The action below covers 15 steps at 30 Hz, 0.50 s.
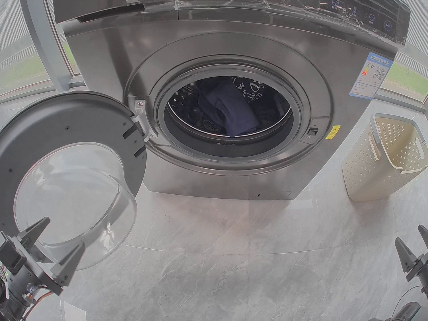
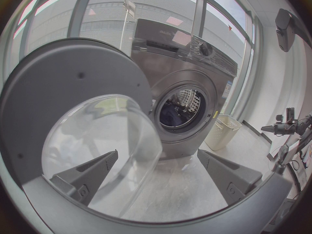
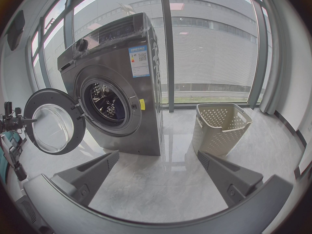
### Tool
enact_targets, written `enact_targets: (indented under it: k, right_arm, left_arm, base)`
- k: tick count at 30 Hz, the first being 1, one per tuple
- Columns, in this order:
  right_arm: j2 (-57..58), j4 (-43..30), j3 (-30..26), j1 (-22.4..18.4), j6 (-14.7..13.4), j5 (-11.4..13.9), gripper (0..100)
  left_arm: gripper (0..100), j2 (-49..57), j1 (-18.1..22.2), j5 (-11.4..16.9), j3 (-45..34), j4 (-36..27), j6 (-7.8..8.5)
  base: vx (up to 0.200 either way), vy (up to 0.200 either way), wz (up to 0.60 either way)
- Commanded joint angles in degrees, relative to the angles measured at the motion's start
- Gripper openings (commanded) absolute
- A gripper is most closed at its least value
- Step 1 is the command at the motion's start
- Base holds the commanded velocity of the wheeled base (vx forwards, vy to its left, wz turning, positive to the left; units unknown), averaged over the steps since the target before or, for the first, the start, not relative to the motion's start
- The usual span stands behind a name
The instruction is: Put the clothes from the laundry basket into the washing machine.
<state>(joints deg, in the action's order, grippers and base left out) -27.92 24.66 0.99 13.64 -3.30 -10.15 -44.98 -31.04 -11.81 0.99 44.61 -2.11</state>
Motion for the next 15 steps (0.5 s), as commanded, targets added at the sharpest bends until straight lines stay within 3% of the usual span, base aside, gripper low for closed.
enact_targets:
  k: [1, 3, 4, 5, 6, 7, 9, 14, 15]
  right_arm:
    - [8.49, -3.48, -0.81, -3.09, -0.04, 0.22, 100]
    - [9.20, -4.45, -0.81, -3.62, -0.04, 0.22, 100]
    - [11.39, -7.08, -0.81, -5.12, -0.04, 0.31, 100]
    - [11.39, -7.08, -0.81, -5.12, -0.04, 0.31, 100]
    - [14.12, -10.16, -0.72, -6.70, 0.05, 0.49, 100]
    - [14.12, -10.16, -0.72, -6.70, 0.05, 0.49, 100]
    - [17.46, -12.97, -0.81, -8.28, 0.05, 1.45, 100]
    - [23.52, -21.15, -0.72, -9.86, 0.14, 2.07, 100]
    - [26.42, -24.93, -0.02, -12.50, 0.93, 3.48, 100]
  left_arm:
    - [100, 15.28, 8.54, 1.62, -0.99, -8.48, 0.26]
    - [100, 16.77, 9.50, 2.41, -0.99, -9.54, 0.44]
    - [100, 20.90, 11.44, 5.48, -0.99, -12.35, 0.35]
    - [100, 20.90, 11.44, 5.48, -0.99, -12.35, 0.35]
    - [100, 25.21, 13.28, 8.82, -0.99, -16.57, 0.18]
    - [100, 25.21, 13.28, 8.82, -0.99, -16.57, 0.18]
    - [100, 31.18, 15.66, 10.49, -0.99, -24.30, 0.35]
    - [100, 38.39, 19.26, 11.20, -0.99, -34.15, 0.35]
    - [100, 39.80, 20.31, 11.64, -0.99, -37.31, 0.79]
  base:
    - [0.000, 0.000, 0.00]
    - [-0.200, 0.000, 0.00]
    - [-0.200, 0.000, 0.00]
    - [0.000, 0.000, 0.00]
    - [0.000, 0.000, 0.00]
    - [0.000, 0.000, 0.00]
    - [0.000, 0.000, 0.00]
    - [0.000, 0.000, 0.00]
    - [0.000, 0.000, 0.00]
